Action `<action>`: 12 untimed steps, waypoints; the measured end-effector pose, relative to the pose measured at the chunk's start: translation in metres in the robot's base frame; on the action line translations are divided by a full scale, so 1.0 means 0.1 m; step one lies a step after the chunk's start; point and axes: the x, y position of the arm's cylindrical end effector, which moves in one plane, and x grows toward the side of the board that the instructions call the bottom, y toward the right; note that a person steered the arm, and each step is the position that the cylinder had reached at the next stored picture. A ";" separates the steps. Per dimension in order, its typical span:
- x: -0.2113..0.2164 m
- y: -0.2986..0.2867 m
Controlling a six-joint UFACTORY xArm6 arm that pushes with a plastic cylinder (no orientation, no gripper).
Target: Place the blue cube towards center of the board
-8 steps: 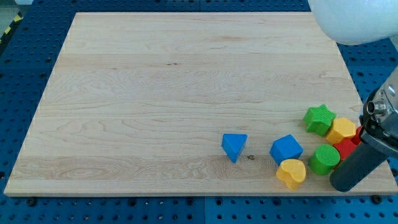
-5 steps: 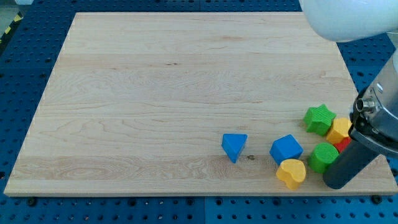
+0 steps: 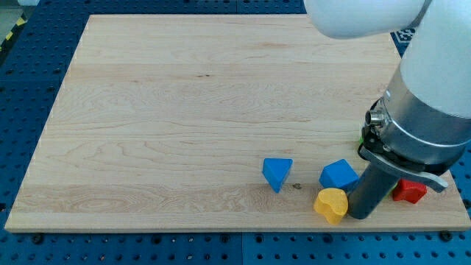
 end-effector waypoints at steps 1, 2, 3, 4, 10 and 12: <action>-0.13 -0.02; -0.25 -0.02; -0.36 -0.02; -0.50 -0.12; -0.91 -0.85; -0.95 -1.08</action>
